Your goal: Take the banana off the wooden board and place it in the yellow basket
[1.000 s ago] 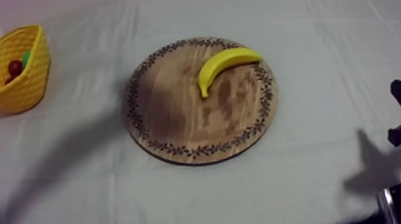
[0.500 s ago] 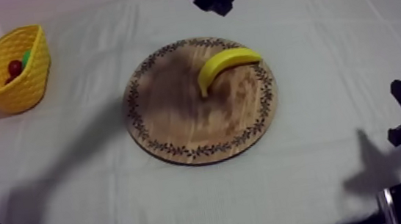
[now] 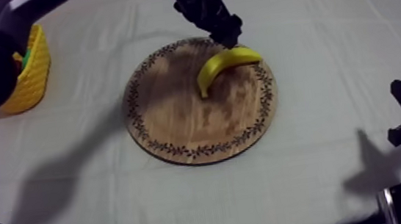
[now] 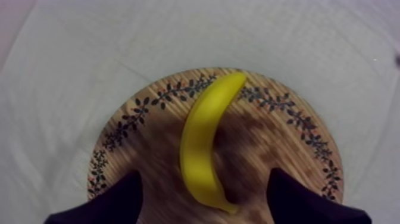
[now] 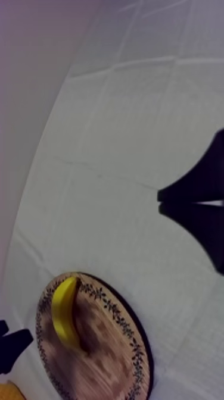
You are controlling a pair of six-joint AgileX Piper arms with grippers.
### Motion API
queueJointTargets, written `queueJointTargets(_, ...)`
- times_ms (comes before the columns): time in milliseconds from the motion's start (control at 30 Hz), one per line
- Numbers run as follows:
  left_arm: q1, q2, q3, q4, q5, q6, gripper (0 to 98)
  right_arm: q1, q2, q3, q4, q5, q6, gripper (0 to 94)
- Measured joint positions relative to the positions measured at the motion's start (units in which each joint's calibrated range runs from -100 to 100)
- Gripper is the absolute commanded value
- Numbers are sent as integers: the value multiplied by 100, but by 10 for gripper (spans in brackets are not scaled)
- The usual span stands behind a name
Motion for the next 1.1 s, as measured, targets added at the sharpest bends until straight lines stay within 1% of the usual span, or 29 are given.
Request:
queueJointTargets(433, -4, 861, -334, 70, 40, -50, 699, 3, 0, 0, 0, -3, 0, 2)
queueJointTargets(633, -1, 1105, -478, 112, 103, -70, 618, 3, 0, 0, 0, -3, 0, 2)
queueJointTargets(800, 11, 1350, -738, 141, 325, -88, 598, 3, 0, 0, 0, -3, 0, 2)
queueJointTargets(967, 24, 1463, -873, 154, 416, -91, 568, 0, 0, 0, 0, -3, 0, 2)
queueJointTargets(1033, 24, 1537, -956, 160, 478, -87, 538, 0, 0, 0, 0, -3, 0, 2)
queueJointTargets(1100, 24, 1610, -1065, 160, 581, -87, 482, 0, 0, 0, 0, -3, 0, 2)
